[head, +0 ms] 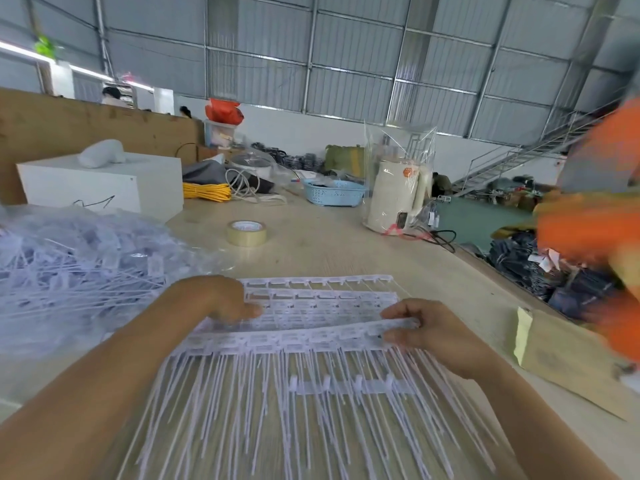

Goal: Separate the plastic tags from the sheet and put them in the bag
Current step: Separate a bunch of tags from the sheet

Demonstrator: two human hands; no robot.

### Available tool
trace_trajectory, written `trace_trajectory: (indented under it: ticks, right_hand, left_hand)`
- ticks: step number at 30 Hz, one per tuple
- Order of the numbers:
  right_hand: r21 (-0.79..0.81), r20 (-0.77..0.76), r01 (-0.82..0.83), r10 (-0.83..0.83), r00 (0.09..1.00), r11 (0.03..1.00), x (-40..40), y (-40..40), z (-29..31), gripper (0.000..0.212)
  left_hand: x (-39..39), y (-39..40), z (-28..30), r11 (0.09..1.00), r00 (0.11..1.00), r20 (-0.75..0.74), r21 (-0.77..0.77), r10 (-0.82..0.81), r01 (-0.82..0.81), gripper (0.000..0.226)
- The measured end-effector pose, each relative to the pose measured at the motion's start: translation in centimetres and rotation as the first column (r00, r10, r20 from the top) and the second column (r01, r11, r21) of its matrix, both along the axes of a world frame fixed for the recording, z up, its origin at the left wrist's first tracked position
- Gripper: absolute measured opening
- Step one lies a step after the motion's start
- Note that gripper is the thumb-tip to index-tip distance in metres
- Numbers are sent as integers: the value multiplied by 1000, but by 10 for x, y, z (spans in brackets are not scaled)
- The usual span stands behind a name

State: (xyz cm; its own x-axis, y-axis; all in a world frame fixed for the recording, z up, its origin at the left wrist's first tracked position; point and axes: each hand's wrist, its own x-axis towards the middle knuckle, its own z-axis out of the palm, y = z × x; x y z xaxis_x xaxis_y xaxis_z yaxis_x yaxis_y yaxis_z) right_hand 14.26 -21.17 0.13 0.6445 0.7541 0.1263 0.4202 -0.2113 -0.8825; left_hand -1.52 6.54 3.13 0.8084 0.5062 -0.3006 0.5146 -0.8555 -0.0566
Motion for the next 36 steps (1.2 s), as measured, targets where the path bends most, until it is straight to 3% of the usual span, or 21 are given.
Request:
trace_trajectory:
  ticks: [1, 3, 5, 7, 13, 16, 22, 26, 29, 36]
  right_hand:
    - [82, -109, -23, 32, 993, 996, -2, 1, 2, 21]
    - [201, -230, -57, 104, 968, 978, -7, 6, 6, 26]
    - [235, -225, -109, 163, 961, 966, -15, 12, 6, 30]
    - [223, -199, -115, 161, 967, 968, -23, 17, 2, 32]
    - [196, -145, 4, 25, 989, 981, -28, 24, -3, 34]
    - [185, -115, 26, -5, 993, 982, -30, 25, -4, 33]
    - [199, -134, 131, -105, 985, 971, -35, 28, -3, 26]
    - [85, -136, 69, -57, 989, 994, -37, 29, -3, 19]
    - [11, -49, 26, -25, 998, 1000, -39, 28, -3, 11]
    - [26, 64, 38, -39, 997, 999, -38, 25, -3, 15]
  left_hand:
    - [1, -8, 5, 999, 999, 27, 21, -39, 38, 58]
    - [5, -29, 15, 986, 956, 242, 21, -164, 164, 42]
    - [11, -57, 20, 946, 806, 534, -33, -256, 322, 31]
    - [16, -88, 15, 889, 707, 658, -123, -259, 441, 32]
    - [38, -115, -19, 913, 763, 624, -193, -168, 359, 32]
    - [44, -110, -21, 885, 793, 595, -291, -131, 364, 36]
    - [49, -107, -23, 827, 777, 625, -397, -74, 399, 23]
    - [43, -110, -23, 851, 760, 643, -345, -94, 397, 21]
    - [37, -109, -21, 853, 779, 621, -355, -90, 381, 20]
    - [34, -113, -19, 839, 797, 603, -421, -25, 344, 44]
